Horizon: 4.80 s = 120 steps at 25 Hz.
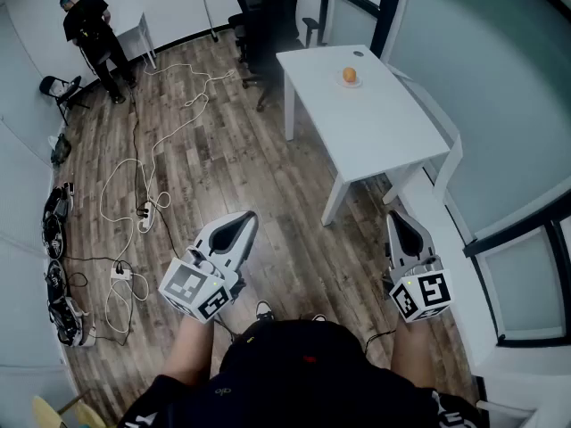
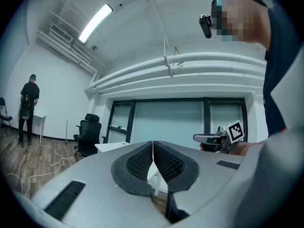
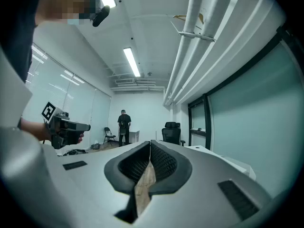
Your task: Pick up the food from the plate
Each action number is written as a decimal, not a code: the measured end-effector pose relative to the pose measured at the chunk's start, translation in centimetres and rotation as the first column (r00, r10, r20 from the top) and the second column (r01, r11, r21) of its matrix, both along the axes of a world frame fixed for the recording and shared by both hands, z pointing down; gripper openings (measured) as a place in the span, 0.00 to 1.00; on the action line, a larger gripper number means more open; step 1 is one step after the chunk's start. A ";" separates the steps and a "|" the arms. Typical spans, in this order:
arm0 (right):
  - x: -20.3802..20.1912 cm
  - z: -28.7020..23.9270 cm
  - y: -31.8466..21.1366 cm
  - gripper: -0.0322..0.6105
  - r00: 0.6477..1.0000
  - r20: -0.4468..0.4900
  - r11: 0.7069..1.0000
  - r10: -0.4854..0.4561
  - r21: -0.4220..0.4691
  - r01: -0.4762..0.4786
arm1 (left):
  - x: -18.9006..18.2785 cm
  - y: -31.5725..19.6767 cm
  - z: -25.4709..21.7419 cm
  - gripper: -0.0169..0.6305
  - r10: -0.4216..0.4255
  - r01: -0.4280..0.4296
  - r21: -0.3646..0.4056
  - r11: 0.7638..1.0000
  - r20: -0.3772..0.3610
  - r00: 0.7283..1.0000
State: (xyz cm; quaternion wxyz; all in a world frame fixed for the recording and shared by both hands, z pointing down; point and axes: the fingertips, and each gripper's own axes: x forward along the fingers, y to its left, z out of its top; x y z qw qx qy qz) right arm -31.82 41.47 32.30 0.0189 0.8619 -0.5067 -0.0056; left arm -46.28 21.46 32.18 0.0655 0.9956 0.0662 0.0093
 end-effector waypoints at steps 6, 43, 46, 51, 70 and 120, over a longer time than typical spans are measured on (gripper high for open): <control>1.3 0.6 -0.2 0.09 1.000 -0.002 1.000 -0.008 -0.011 0.008 | 1.4 0.3 0.8 0.07 0.001 -0.001 0.000 1.000 0.007 1.000; 3.9 3.6 -20.8 0.10 0.993 0.043 0.994 -0.107 -0.028 0.109 | 4.3 -17.4 4.6 0.07 0.009 -0.010 0.022 1.000 0.029 1.000; 7.5 4.3 -22.8 0.10 0.992 0.055 0.993 -0.111 -0.031 0.113 | 7.7 -19.3 4.7 0.07 -0.007 0.006 0.014 1.000 0.046 0.999; 14.6 4.6 -24.5 0.10 0.988 0.082 0.991 -0.129 -0.030 0.132 | 15.2 -20.5 4.0 0.07 -0.010 0.009 0.025 1.000 0.044 0.999; 35.7 5.8 -27.8 0.10 0.981 0.138 0.990 -0.138 0.018 0.137 | 34.6 -23.1 4.3 0.07 -0.052 0.046 0.058 0.997 0.116 0.992; 71.1 10.0 -43.5 0.10 0.912 0.113 0.918 0.394 -0.107 -0.383 | 79.3 -43.4 9.1 0.07 0.448 -0.455 -0.001 0.891 0.176 0.877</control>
